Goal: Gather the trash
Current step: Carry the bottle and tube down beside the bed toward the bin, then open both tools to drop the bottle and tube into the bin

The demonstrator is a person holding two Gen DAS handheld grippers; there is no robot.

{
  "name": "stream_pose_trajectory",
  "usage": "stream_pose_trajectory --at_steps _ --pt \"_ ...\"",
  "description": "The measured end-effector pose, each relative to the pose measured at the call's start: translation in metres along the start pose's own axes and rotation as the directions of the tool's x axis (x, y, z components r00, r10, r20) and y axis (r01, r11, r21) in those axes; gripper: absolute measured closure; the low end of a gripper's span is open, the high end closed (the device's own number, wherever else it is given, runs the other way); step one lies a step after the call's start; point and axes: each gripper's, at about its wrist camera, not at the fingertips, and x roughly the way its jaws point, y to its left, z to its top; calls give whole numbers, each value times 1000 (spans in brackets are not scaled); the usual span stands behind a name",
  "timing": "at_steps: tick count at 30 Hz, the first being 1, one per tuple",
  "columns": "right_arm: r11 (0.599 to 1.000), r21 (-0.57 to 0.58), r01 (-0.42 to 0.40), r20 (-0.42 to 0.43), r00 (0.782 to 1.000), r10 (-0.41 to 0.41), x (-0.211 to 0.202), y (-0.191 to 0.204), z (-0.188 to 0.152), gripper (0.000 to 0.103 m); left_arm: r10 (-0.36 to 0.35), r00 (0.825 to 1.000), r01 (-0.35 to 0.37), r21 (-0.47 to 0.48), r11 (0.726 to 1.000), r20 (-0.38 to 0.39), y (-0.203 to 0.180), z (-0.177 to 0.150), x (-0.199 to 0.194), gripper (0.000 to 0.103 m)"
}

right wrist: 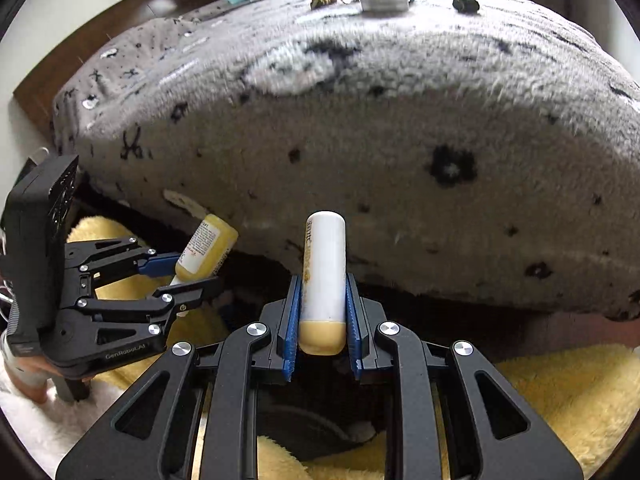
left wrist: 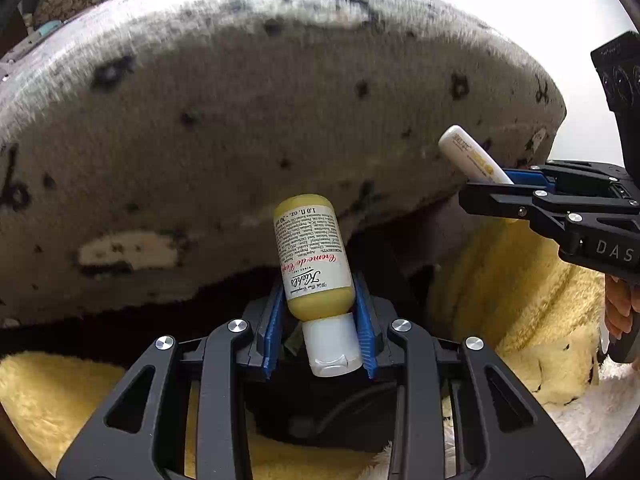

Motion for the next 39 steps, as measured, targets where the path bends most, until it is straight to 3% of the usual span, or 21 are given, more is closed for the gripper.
stream_pose_trajectory --at_steps 6,17,26,33,36,39 --pt "999 34 15 -80 997 -13 27 -6 -11 82 -7 997 7 6 1000 -80 -4 -9 26 73" --pt "987 158 -33 -192 979 64 62 -28 -26 82 -54 979 49 -32 998 -196 0 -21 62 73" --pt "987 157 -39 -250 965 78 81 -24 -24 81 -90 963 82 -41 996 -256 5 -26 78 73" --pt "987 159 -14 -282 958 59 95 -20 -21 79 -82 952 70 -54 996 -296 7 -27 85 72" --pt "985 175 -1 -283 958 51 99 -24 -20 78 -77 953 60 -66 996 -294 11 -28 84 60" --pt "981 193 9 -269 962 44 96 -30 -18 67 -65 959 49 -66 997 -276 12 -27 79 51"
